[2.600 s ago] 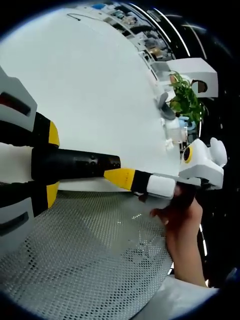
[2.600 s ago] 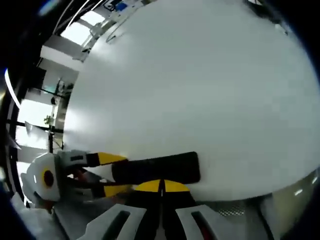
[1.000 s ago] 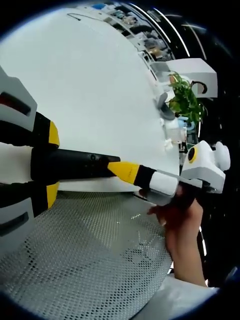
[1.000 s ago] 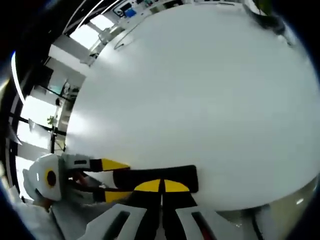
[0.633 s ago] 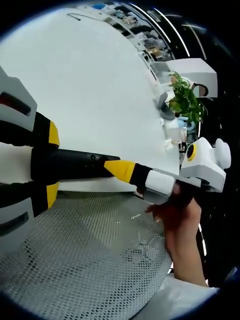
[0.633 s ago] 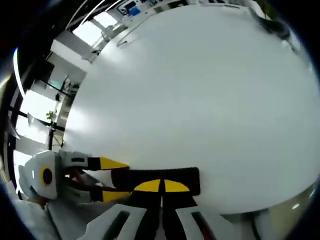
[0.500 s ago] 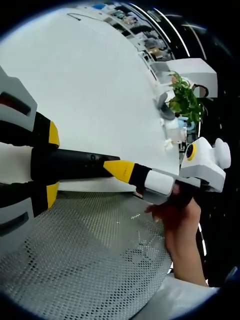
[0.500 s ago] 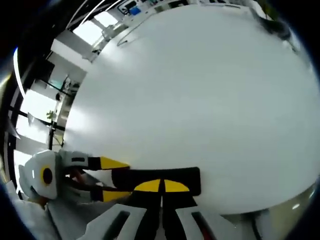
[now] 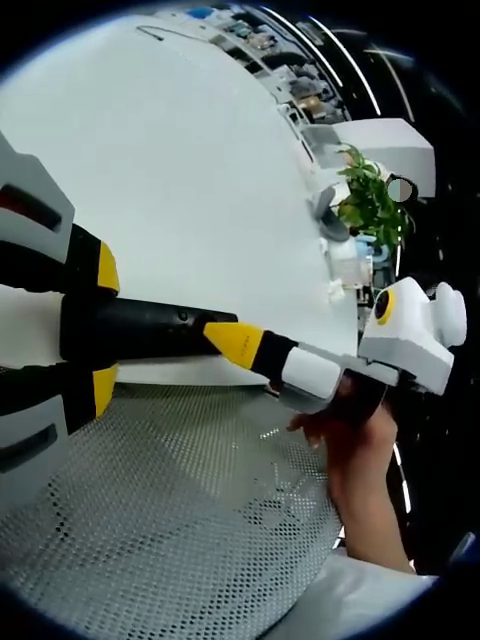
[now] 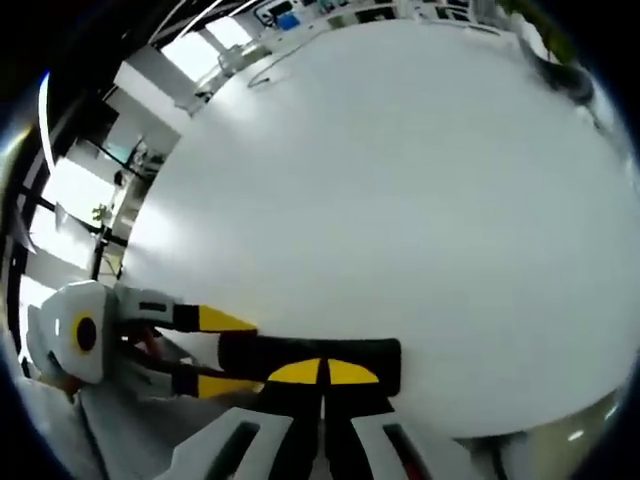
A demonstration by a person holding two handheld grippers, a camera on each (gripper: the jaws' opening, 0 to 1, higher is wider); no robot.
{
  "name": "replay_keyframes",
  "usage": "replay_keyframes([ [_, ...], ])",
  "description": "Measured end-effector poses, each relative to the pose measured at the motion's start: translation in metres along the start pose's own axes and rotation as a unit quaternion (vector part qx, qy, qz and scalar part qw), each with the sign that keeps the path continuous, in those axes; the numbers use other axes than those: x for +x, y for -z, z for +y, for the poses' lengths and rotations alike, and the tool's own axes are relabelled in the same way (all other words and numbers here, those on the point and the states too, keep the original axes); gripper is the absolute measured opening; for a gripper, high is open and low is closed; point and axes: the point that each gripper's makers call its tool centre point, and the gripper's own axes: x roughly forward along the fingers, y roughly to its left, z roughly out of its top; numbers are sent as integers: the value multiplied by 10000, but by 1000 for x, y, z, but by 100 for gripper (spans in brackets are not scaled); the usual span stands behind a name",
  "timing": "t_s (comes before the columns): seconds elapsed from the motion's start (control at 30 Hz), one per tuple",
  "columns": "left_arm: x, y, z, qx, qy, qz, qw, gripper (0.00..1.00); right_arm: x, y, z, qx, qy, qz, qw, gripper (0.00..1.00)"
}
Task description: Press the specified remote control buttons in sequence, fully releasing each button before pressing the next.
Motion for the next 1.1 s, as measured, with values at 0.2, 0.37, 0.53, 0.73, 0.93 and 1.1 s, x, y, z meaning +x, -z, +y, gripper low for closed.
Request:
replay_keyframes([
  [0.2,0,0,0,7,5,-2,10000,25,1,0,-1,-95,78,-25,9999,0],
  [0.37,0,0,0,12,10,-9,10000,25,1,-1,-1,-19,61,-27,10000,0],
  [0.53,-1,0,-1,21,16,-8,10000,25,0,-1,1,-50,100,21,9999,0],
  [0.73,-1,0,-1,46,10,7,10000,25,-1,0,1,-3,94,27,10000,0],
  [0.93,-1,0,-1,59,12,10,10000,25,-2,-5,3,-91,85,-109,9999,0],
  [1.1,-1,0,-2,88,22,16,10000,25,-1,-11,7,30,-136,-287,9995,0],
])
